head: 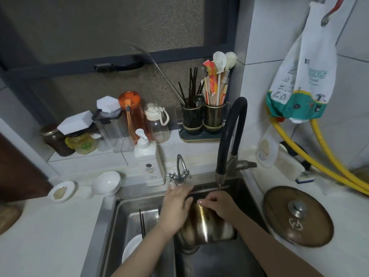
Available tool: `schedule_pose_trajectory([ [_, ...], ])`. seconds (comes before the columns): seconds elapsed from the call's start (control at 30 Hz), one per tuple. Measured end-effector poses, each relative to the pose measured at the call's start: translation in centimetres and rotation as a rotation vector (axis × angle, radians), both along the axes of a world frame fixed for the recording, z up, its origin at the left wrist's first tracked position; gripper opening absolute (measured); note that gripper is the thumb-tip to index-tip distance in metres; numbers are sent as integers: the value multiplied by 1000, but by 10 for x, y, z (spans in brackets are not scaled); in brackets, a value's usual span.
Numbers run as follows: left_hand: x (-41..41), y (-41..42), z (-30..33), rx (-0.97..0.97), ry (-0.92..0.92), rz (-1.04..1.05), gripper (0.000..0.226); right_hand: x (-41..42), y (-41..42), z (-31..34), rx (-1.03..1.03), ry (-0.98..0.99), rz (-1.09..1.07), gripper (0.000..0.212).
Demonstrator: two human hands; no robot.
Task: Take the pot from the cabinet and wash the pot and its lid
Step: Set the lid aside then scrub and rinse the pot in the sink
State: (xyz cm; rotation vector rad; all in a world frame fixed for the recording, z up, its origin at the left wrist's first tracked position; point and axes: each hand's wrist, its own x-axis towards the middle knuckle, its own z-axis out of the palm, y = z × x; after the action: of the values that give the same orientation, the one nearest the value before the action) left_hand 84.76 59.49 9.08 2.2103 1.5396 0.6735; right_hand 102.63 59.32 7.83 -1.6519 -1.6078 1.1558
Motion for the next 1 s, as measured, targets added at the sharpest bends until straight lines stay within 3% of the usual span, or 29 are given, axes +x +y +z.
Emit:
schedule_pose_trajectory([
  [0.13,29,2,1,-439,-221,-27,31,3,-2,9,15,-23,-13,23],
  [0.27,35,11,0,-485,-304,-20,33,16,-2,17,3,92,-49,14],
  [0.43,42,26,6,-577,-512,39,13,38,0,14,37,138,-131,13],
  [0.7,17,23,-1,-738,-915,261,25,42,12,22,-25,170,-91,20],
  [0.77,11,22,-1,-733,-846,189,26,39,17,25,-30,141,-90,29],
  [0.9,21,27,9,-587,-428,5,24,25,25,26,-50,55,-9,27],
  [1.0,37,28,9,-588,-489,30,28,19,26,21,15,-20,-16,19],
])
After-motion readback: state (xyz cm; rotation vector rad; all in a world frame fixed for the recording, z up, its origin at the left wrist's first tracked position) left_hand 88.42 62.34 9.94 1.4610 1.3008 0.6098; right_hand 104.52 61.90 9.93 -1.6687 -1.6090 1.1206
